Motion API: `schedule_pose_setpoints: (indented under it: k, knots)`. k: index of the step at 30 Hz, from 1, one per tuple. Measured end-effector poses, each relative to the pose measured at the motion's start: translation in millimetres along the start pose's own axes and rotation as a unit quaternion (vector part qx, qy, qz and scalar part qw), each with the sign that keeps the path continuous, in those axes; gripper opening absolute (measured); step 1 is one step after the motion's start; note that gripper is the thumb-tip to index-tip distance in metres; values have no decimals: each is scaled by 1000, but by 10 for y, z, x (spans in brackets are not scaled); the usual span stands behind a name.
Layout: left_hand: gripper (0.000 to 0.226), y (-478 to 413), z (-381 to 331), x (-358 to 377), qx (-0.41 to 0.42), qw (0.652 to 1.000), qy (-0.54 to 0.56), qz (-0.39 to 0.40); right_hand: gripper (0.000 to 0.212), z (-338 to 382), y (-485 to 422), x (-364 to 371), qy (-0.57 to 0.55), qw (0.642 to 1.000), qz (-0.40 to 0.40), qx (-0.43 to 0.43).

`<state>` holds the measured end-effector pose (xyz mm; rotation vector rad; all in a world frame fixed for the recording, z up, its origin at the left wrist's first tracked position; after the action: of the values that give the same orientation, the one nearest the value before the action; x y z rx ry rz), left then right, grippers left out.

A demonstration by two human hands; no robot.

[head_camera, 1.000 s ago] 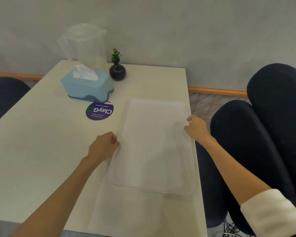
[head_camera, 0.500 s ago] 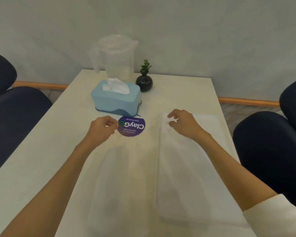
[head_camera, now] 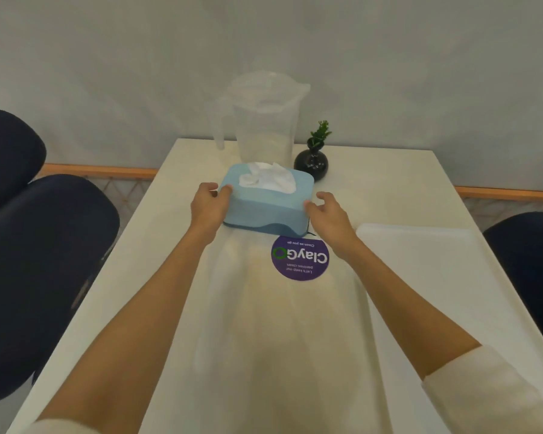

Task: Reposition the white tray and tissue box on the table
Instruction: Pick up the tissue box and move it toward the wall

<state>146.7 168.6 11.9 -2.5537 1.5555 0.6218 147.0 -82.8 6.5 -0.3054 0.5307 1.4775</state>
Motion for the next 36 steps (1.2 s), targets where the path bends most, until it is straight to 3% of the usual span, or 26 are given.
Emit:
schedule_pose_setpoints:
  k: [13, 20, 25, 31, 36]
  knots:
    - [61, -445, 254, 229, -119, 979, 27, 163, 58, -26, -363, 287, -155, 972, 77, 159]
    - [55, -298, 261, 256, -109, 976, 23, 186, 67, 17, -246, 343, -191, 967, 112, 125]
    - [56, -23, 175, 198, -48, 984, 70, 158, 71, 59, -107, 166, -219, 969, 90, 71]
    - [43, 547, -260, 643, 29, 975, 132, 174, 70, -18, -29, -690, -217, 975, 40, 9]
    - [48, 720, -427, 881, 59, 969, 146, 188, 70, -59, -32, -1047, -199, 980, 13, 4]
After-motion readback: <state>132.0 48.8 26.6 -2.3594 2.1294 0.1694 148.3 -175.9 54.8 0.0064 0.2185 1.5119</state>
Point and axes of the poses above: each hand's wrist, its own y-axis away from the middle knuckle, its own x-axis out of the palm, z = x × y, the point moved 6 cm from there along -y, towards the middle knuckle, and after that the axes turned 1 degree about -z, right-handed, at the moved point
